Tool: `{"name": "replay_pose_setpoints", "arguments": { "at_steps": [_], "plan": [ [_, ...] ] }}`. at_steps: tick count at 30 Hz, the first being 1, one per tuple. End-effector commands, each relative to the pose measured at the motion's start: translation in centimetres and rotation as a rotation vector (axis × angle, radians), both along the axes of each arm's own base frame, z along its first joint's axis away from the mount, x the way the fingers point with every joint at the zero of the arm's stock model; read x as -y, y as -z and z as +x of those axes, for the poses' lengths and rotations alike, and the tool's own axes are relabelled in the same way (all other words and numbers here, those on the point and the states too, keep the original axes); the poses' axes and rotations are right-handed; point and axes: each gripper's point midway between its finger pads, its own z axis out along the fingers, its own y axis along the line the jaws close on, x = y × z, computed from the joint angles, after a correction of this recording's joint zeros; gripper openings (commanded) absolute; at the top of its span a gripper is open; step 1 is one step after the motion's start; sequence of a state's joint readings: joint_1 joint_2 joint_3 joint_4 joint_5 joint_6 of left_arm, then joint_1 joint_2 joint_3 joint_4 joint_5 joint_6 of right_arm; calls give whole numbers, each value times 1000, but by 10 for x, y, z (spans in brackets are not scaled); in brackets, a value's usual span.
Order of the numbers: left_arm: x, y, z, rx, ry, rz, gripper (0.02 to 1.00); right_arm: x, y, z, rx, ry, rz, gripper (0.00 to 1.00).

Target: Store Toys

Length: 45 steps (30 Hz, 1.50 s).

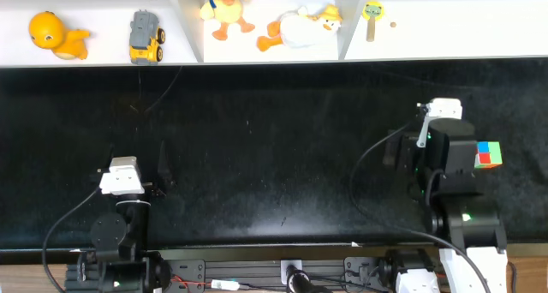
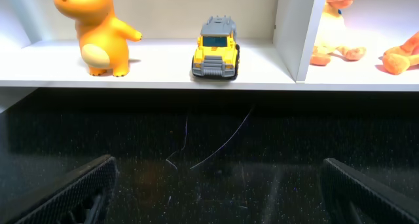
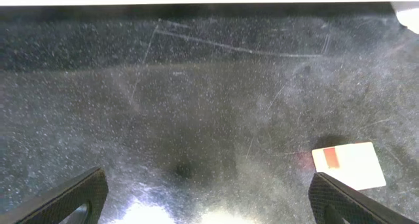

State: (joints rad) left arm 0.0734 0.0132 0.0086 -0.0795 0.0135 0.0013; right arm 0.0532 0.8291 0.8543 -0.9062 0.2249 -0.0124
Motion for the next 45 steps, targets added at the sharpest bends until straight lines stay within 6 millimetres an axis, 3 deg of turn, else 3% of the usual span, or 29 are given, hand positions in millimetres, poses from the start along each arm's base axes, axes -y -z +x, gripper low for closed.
{"name": "replay_pose_setpoints", "arguments": {
  "at_steps": [1,4,6,10,15,17,22,26,32,39,45],
  "plan": [
    [0,-1,-1,6,-5,-13,998,1,3,-4,-2,3,-2,996],
    [0,-1,-1,6,-5,-13,998,4,4,-4,2,15,62,996],
    [0,-1,-1,6,-5,-13,998,16,4,0,6,25,69,998],
    [0,-1,-1,6,-5,-13,998,69,13,-11,-76,63,-74,996],
    [0,-1,-1,6,-5,-13,998,126,33,-23,-171,201,-98,930],
    [0,-1,-1,6,-5,-13,998,146,43,-23,-193,258,-86,969],
    [0,-1,-1,6,-5,-13,998,191,76,-17,-278,326,-124,963],
    [0,-1,-1,6,-5,-13,998,198,106,-9,-363,257,-128,958],
    [0,-1,-1,6,-5,-13,998,207,133,2,-392,242,-120,963],
    [0,-1,-1,6,-5,-13,998,192,158,15,-410,152,-57,958],
    [0,-1,-1,6,-5,-13,998,182,162,23,-405,118,-38,781]
  ]
}}
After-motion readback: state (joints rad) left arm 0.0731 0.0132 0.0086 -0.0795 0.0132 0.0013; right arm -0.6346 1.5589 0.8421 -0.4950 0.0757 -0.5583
